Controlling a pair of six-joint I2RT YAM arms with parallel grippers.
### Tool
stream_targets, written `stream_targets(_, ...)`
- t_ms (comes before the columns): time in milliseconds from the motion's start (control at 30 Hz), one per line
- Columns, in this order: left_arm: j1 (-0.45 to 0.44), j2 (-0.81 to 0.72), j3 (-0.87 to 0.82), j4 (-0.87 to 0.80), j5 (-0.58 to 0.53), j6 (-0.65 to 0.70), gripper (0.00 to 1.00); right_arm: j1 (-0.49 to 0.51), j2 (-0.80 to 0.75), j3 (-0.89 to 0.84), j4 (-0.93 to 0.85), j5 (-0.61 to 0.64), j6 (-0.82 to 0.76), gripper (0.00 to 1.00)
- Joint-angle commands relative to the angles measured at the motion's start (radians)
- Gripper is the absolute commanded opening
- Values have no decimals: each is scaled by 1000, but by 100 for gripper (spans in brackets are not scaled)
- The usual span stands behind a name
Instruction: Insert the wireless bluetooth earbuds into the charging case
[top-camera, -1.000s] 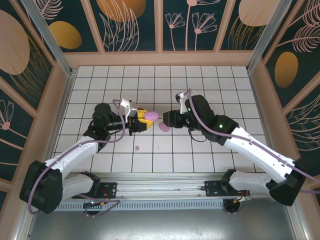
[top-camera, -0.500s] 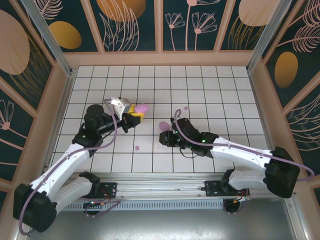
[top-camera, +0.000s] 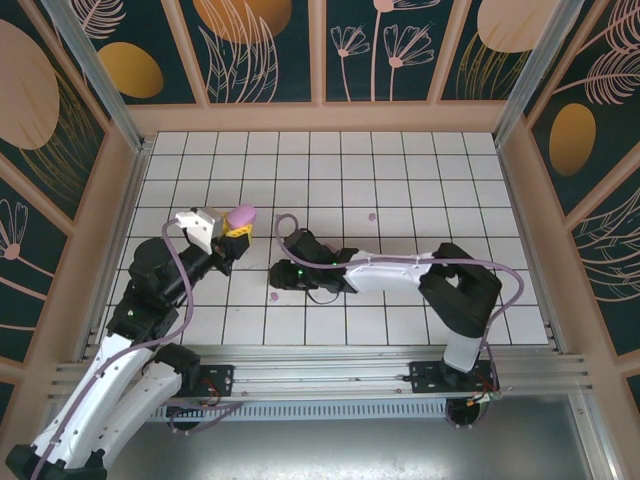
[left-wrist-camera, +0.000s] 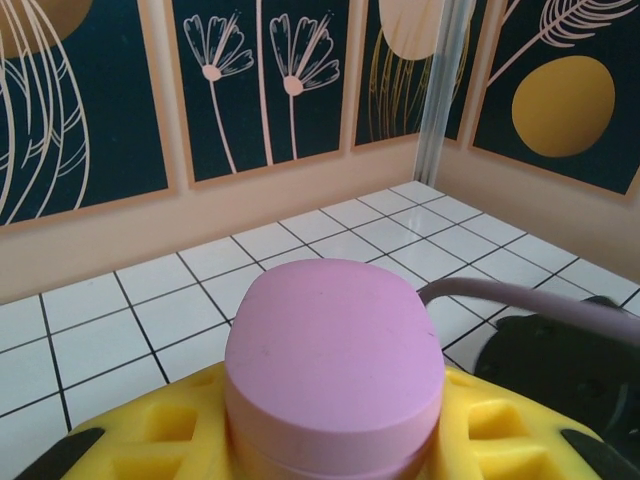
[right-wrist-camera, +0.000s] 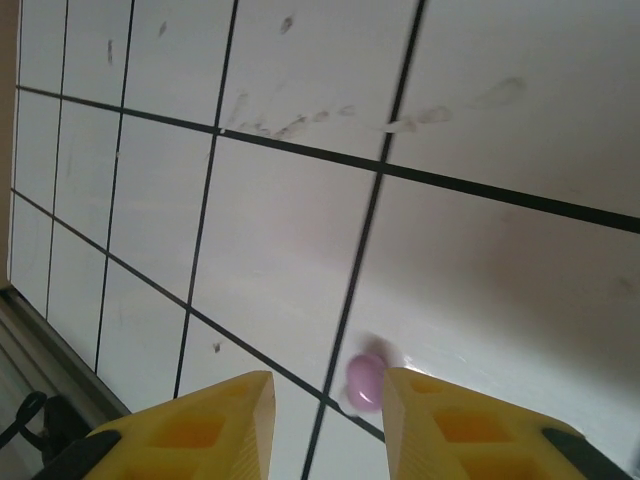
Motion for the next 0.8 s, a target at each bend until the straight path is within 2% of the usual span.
stream_targets(0, 5, -26, -4, -37, -6, -2, 0, 7, 55, 69, -91, -26, -37, 34)
stream_targets(400, 5, -50, -10, -48, 4, 3, 0, 53, 179, 216, -264, 20, -90, 37)
stream_targets(767, 5, -60, -13, -57, 0, 6, 0, 63, 221, 258, -325, 36, -97, 32)
